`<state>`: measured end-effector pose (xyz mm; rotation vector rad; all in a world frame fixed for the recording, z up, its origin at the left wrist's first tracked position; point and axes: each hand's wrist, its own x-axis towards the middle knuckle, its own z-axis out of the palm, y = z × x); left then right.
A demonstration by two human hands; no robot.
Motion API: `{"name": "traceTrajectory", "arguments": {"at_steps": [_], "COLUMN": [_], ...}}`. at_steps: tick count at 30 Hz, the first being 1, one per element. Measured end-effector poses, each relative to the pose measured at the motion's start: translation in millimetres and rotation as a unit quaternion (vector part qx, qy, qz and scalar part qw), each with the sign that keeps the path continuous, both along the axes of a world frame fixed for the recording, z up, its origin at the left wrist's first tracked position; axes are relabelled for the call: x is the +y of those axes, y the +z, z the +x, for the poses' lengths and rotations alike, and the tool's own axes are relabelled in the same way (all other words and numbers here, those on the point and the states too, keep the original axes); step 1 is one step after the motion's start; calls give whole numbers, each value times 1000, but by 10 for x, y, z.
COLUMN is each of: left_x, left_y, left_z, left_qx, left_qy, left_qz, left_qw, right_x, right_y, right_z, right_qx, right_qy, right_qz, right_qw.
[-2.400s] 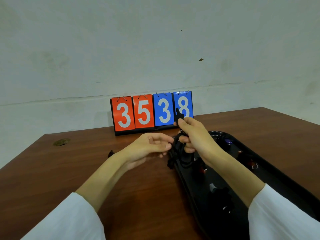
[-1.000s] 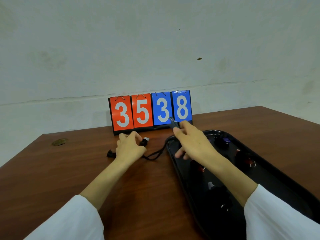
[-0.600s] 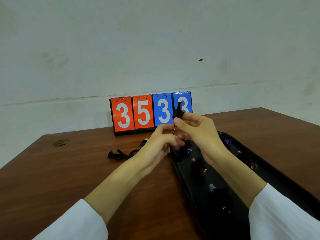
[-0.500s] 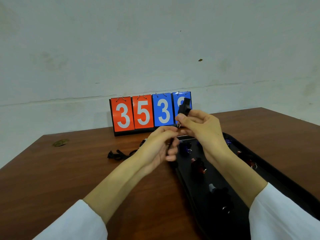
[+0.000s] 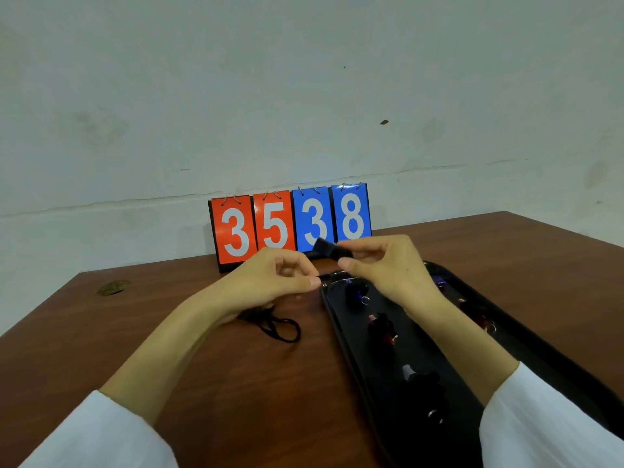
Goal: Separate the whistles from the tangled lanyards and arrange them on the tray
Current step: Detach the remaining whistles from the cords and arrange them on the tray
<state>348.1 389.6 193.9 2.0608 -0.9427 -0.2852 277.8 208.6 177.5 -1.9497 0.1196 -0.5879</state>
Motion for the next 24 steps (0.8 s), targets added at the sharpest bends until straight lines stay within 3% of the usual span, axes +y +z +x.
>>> {"name": "traceTrajectory", "arguments": {"at_steps": [4,8,11,16,19,24], "left_x": [34,28,34,120,97,-73], "left_y": [26,40,34,38,22,-81], "left_z": [43,52,61,86,71,-60], "left_qx": [-92,-141,-137,0,36,108], "left_qy": [-19,-16,-23,-39,-24,-30], "left_qz": [-1,-6,-16,-61,-71,-119], "left_qw": [996,990,990,997,997,987], "right_x": [34,54,93,101,114,118], "right_y": [-19,6,29,81,99,81], "right_z": [-3,-22,-50,-103,-123,-71], "right_qx": [59,120,146,137,120,51], "right_qy": [5,57,140,221,247,190], "right_qz": [-100,-126,-89,4,68,179], "right_qw": [993,983,975,966,959,964]}}
